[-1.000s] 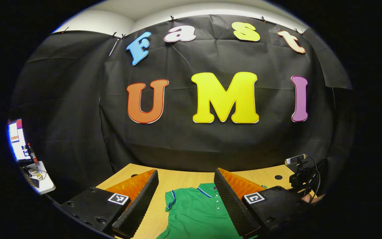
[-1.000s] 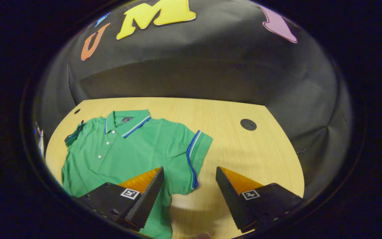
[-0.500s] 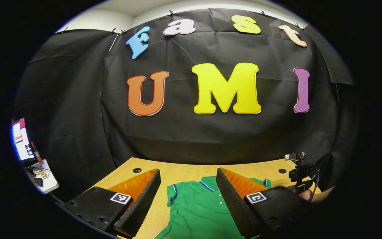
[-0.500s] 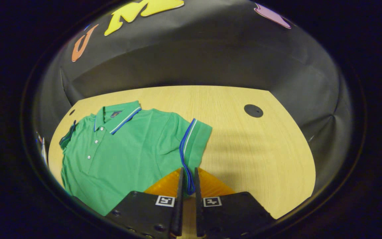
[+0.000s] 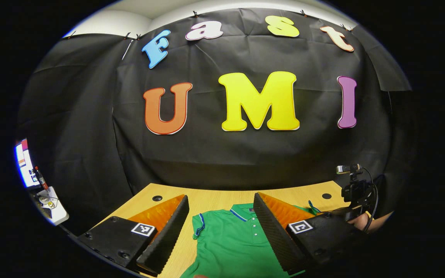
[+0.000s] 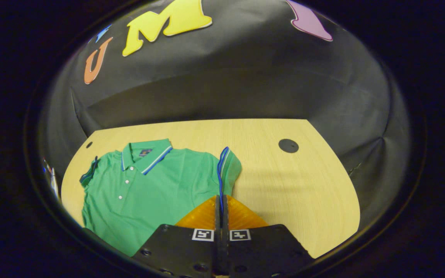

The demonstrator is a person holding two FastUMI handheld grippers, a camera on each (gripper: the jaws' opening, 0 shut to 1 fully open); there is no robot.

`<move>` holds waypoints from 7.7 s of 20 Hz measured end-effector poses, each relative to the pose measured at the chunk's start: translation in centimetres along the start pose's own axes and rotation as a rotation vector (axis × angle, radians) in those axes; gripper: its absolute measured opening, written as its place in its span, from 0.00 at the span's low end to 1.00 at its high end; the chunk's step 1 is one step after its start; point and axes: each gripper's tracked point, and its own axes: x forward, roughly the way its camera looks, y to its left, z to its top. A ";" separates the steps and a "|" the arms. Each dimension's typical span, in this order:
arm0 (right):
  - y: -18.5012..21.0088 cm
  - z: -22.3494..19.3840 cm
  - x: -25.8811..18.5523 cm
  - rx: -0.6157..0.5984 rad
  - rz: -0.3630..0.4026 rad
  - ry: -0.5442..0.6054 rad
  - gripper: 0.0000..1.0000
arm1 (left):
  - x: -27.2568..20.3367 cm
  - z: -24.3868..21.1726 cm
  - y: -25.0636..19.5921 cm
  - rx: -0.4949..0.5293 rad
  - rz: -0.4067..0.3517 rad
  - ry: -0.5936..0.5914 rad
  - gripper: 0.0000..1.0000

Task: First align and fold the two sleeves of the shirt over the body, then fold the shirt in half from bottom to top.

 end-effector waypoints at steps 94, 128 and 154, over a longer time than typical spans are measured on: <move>2.7 -3.0 -30.1 0.091 -0.253 -0.256 0.97 | 18.7 -19.4 -9.2 0.035 -0.437 0.380 0.07; 5.9 -14.9 -31.6 -0.208 0.033 -0.063 0.97 | -10.7 -18.0 7.5 0.038 -0.197 0.403 1.00; 1.1 -32.1 -24.5 -0.135 -0.006 0.528 0.95 | -15.5 -33.9 8.8 0.141 -0.280 0.975 1.00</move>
